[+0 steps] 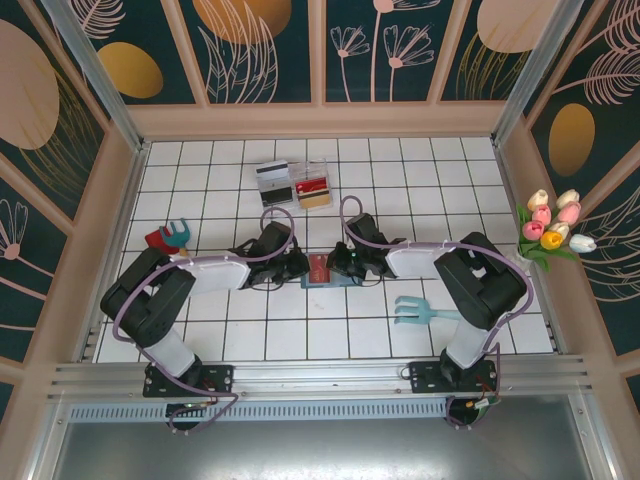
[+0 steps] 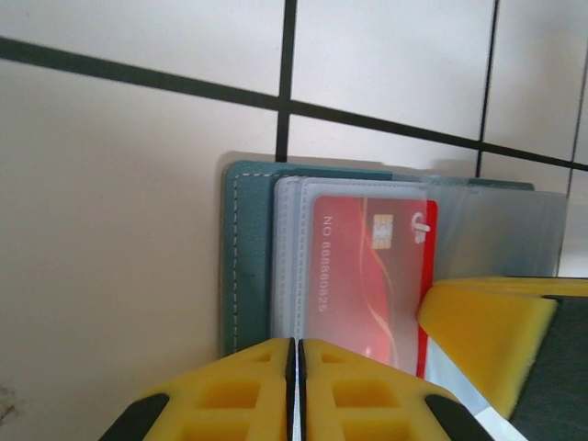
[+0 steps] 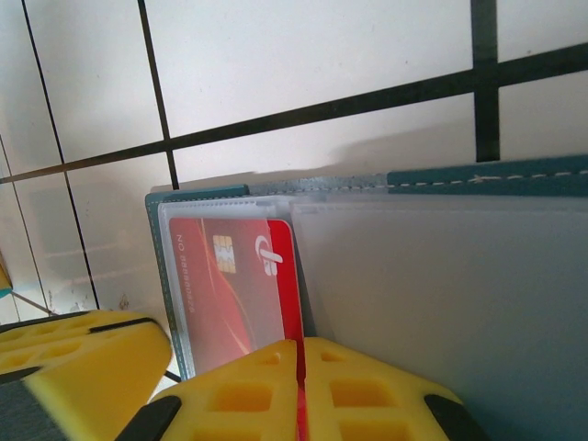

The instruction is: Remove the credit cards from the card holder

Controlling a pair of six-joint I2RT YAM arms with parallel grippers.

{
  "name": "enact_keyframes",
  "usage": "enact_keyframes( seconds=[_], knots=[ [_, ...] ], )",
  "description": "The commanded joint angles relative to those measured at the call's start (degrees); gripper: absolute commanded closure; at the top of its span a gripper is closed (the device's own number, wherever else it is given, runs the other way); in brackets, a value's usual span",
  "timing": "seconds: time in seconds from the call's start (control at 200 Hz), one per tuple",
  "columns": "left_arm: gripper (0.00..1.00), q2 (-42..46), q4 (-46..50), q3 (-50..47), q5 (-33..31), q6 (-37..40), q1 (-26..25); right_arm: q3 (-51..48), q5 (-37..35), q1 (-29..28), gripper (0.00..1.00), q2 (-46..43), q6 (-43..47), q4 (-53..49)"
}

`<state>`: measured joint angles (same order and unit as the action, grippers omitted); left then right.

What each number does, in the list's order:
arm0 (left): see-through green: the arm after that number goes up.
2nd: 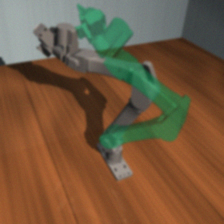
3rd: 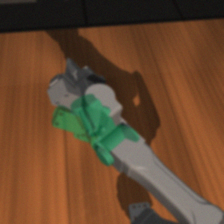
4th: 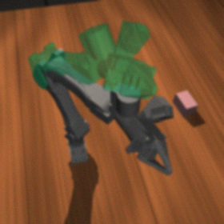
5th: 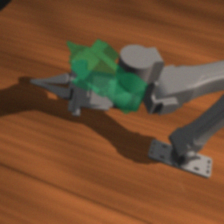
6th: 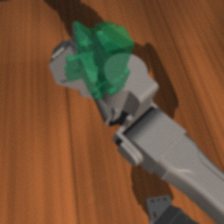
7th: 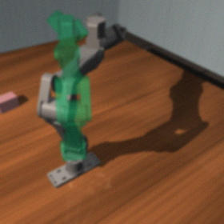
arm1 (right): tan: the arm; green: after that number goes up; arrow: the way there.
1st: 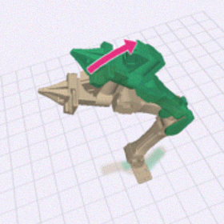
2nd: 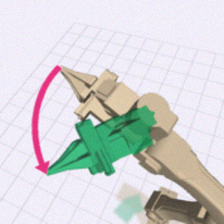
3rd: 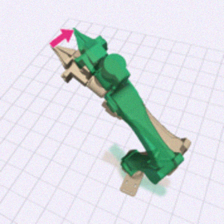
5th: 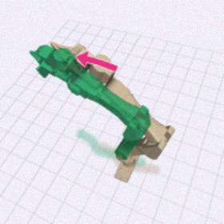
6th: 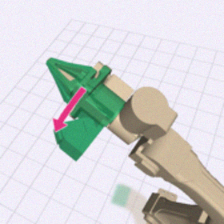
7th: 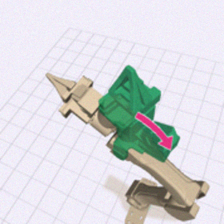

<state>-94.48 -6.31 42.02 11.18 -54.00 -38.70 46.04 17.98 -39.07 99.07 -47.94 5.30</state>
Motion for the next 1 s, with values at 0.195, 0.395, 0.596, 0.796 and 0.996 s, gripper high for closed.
enact_keyframes(
  seconds=[0.195, 0.395, 0.596, 0.796, 0.996],
  knots=[
    [0.87, 0.11, -3.25, 2.17, 3.24, 0.69, -0.1, -0.16, -1.62, -0.33, 0.91, -1.65, 1.61, -3.63],
    [0.87, -3.15, -1.54, 4.15, 4.16, 2.38, -0.13, -0.21, -1.64, -0.31, 0.91, -1.75, 1.84, -3.59],
    [0.88, -5.61, 1.13, 4.83, 2.73, 3.28, -0.11, -0.15, -1.36, -0.22, 0.92, -1.51, 1.98, -3.76],
    [0.89, -5.54, 3.09, 3.46, 0.34, 3.22, -0.15, -1.15, -1.61, 0.69, 0.93, -2.74, 2.41, -4.35],
    [0.89, -5.26, 3.88, 2.56, -0.54, 3.29, -0.15, -2.75, -1.93, 2.23, 0.93, -4.62, 2.98, -4.84]
  ],
)
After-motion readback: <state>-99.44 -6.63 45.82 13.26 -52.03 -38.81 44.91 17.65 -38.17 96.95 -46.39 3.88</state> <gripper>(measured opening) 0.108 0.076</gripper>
